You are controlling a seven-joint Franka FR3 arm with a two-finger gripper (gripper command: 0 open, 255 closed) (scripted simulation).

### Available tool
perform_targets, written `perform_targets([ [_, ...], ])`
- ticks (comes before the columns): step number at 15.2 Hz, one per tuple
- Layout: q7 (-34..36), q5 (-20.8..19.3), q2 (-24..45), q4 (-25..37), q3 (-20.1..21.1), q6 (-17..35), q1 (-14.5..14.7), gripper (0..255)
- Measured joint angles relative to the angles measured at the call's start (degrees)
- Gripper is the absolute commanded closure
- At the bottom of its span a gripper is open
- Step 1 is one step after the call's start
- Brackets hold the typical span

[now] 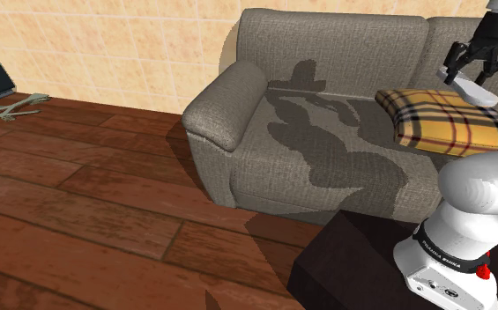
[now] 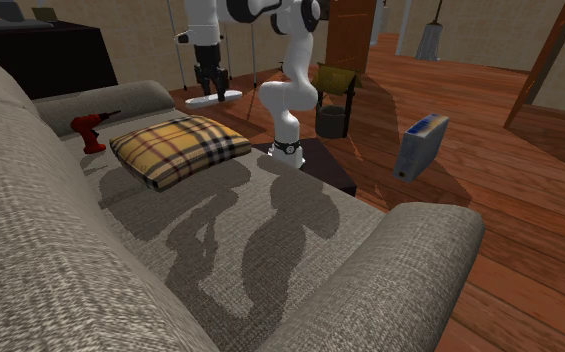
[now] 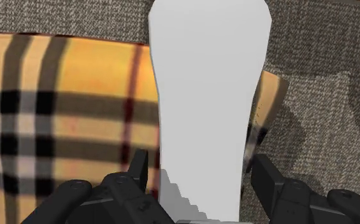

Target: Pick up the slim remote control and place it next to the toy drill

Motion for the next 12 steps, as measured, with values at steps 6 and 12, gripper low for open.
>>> perform_targets([
  [6, -8.6, -4.7, 1.5, 3.1, -7.8, -0.1, -2.4, 255],
  [12, -17.8, -7.7, 6.7, 9.6, -17.0, 0.8, -2.6, 255],
])
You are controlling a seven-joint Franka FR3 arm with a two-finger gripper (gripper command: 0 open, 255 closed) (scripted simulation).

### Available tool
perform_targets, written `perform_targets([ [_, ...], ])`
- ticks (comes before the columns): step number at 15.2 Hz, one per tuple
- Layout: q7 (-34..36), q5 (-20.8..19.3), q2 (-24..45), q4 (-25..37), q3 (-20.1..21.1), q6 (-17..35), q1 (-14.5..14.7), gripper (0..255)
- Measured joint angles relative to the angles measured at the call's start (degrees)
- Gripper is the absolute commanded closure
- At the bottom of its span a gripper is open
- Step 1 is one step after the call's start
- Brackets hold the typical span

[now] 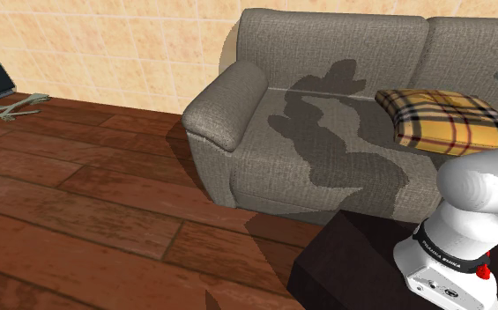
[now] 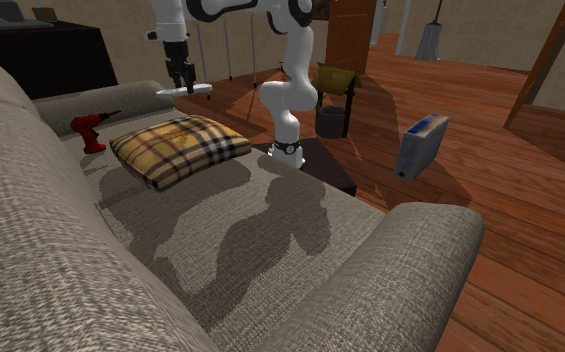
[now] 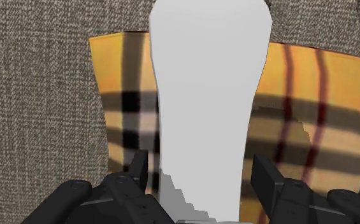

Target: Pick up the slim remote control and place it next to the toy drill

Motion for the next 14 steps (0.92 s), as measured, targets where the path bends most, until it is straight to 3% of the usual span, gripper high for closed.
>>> perform_targets([
  [7, -10.6, -0.6, 7.0, 8.7, -11.1, 1.0, 1.9, 255],
  [10, -15.9, 0.8, 11.7, 13.6, -17.7, 1.9, 4.4, 255],
  [14, -24.6, 5.5, 20.0, 21.1, -30.2, 3.0, 10.4, 255],
])
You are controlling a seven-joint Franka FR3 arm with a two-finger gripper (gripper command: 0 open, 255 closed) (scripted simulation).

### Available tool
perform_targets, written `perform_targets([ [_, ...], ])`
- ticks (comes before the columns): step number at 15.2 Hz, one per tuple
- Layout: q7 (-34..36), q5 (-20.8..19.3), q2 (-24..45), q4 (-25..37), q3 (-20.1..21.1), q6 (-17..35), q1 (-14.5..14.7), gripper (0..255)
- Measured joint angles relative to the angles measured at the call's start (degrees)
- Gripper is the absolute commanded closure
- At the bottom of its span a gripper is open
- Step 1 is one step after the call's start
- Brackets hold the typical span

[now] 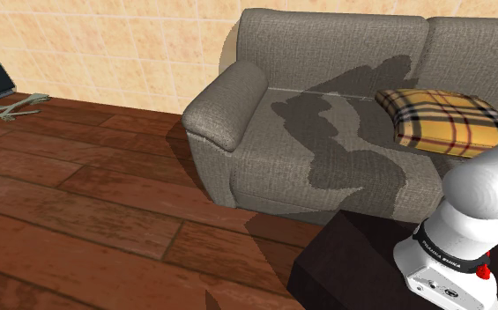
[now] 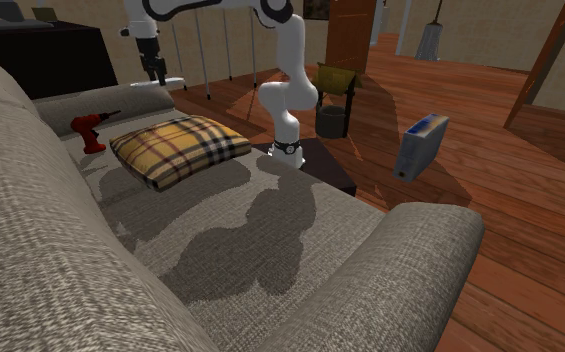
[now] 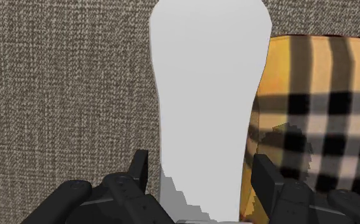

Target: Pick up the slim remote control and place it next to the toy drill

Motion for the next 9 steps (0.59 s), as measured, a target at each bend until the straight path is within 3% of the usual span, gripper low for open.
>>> perform_targets([
  [2, -5.6, 4.6, 5.6, 4.0, -10.9, 0.2, 6.7, 255],
  [4, -8.3, 5.7, 6.7, 9.3, -29.8, -0.7, 23.7, 255],
  [5, -7.3, 3.1, 3.5, 11.9, -33.6, -1.7, 28.9, 255],
  [9, -5.0, -7.2, -8.1, 23.7, -43.5, -6.3, 43.3, 255],
])
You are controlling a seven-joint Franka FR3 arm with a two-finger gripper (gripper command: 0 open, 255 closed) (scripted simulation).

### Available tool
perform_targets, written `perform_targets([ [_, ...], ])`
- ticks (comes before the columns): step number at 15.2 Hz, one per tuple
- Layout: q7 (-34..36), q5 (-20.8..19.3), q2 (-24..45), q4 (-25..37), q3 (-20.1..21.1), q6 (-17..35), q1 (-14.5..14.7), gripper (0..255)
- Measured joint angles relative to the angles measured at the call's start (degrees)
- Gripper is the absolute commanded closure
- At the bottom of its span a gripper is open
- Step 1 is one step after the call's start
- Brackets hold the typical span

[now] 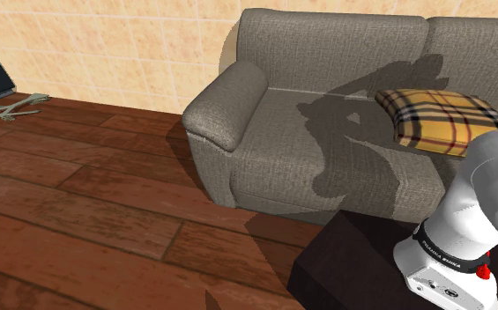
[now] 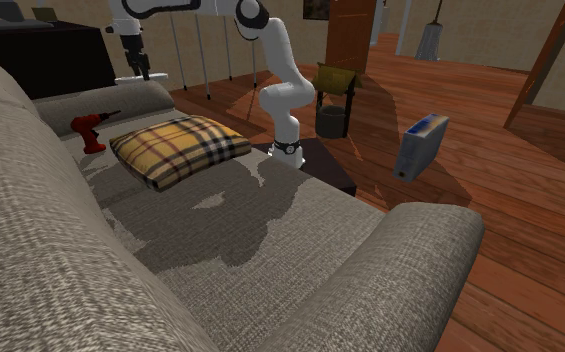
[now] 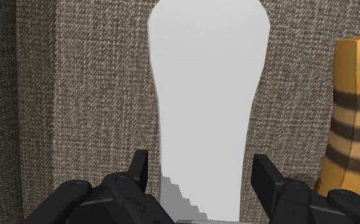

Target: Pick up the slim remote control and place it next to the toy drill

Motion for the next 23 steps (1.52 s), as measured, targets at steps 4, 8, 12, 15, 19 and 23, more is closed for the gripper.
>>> perform_targets([
  [4, -1.5, -6.0, -8.1, 12.5, -5.7, -5.0, 9.0, 255],
  [8, -1.3, -7.0, -9.6, 12.0, -6.6, -3.4, 9.7, 255],
  [12, -0.8, -6.9, -9.3, 7.4, -6.3, 0.1, 7.7, 255],
  [15, -0.4, -7.3, -9.7, 5.5, -6.5, 2.1, 7.3, 255],
  [19, 0.2, -7.8, -10.2, 3.0, -6.8, 4.7, 6.7, 255],
  [23, 0.8, -8.2, -10.4, -0.5, -6.9, 7.8, 5.5, 255],
])
